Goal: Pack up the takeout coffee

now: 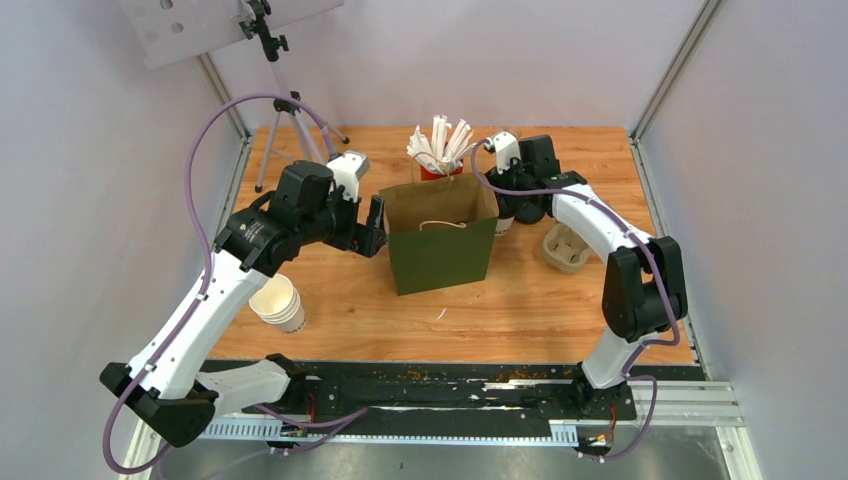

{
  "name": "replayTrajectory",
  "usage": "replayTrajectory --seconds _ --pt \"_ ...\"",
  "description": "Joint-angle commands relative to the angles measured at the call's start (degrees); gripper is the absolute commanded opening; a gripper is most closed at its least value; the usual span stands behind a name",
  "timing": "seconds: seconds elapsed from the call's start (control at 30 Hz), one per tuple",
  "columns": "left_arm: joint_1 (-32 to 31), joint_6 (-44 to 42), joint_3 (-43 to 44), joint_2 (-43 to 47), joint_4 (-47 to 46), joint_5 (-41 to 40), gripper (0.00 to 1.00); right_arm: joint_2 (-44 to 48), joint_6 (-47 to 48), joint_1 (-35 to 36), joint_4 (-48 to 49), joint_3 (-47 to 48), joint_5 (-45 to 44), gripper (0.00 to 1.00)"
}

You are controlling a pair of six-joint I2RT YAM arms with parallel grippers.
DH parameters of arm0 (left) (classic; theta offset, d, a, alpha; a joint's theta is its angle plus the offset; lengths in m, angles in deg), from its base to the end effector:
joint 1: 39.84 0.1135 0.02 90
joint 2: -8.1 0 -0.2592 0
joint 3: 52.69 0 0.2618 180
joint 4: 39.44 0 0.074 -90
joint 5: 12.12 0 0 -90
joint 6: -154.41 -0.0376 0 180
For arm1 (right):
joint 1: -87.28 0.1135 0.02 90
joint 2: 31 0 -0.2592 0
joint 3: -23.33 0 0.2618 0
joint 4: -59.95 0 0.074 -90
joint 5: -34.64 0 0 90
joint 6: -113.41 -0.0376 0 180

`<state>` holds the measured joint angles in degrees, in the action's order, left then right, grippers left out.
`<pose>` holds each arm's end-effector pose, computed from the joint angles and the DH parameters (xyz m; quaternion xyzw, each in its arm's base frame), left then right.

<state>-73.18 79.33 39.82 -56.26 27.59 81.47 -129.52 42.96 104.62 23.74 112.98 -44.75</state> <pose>0.1871 -0.1259 0.4007 0.1577 0.8879 -0.2021 0.3820 0.3754 0.1245 0.2509 -0.3246 0.8617 0.0781 0.3820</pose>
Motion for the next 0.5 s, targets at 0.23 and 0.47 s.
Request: replayTrajectory --seconds 0.23,0.47 --pt "-0.10 0.47 2.36 0.28 -1.75 0.43 1.00 -0.90 0.13 0.15 0.71 0.74 -1.05 0.83" --pt "-0.10 0.53 2.47 0.25 -1.74 0.58 1.00 2.00 -0.23 0.07 -0.05 1.18 -2.92 0.88"
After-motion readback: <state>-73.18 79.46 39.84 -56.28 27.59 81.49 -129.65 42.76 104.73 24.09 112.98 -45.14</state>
